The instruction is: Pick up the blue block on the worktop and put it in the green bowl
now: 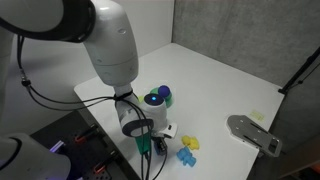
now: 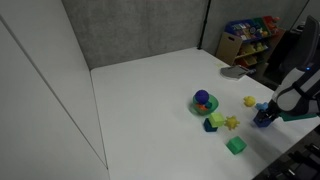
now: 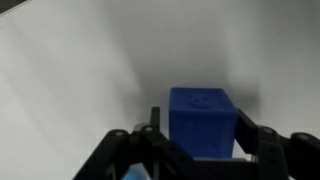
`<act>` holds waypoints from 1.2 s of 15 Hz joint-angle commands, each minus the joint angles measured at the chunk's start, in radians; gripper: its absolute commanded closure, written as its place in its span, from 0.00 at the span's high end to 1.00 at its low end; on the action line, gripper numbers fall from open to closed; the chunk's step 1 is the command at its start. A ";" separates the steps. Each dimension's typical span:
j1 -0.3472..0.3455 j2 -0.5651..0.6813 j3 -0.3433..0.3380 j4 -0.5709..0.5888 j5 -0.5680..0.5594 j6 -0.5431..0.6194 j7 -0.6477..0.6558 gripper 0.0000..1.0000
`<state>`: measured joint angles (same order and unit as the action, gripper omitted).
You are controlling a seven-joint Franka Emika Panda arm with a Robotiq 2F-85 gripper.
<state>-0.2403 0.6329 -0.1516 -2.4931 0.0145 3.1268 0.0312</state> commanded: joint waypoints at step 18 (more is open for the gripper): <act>0.142 -0.299 0.175 0.126 0.056 -0.228 -0.034 0.24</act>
<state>-0.0791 0.3427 -0.0491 -2.4292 0.0246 2.9705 0.0321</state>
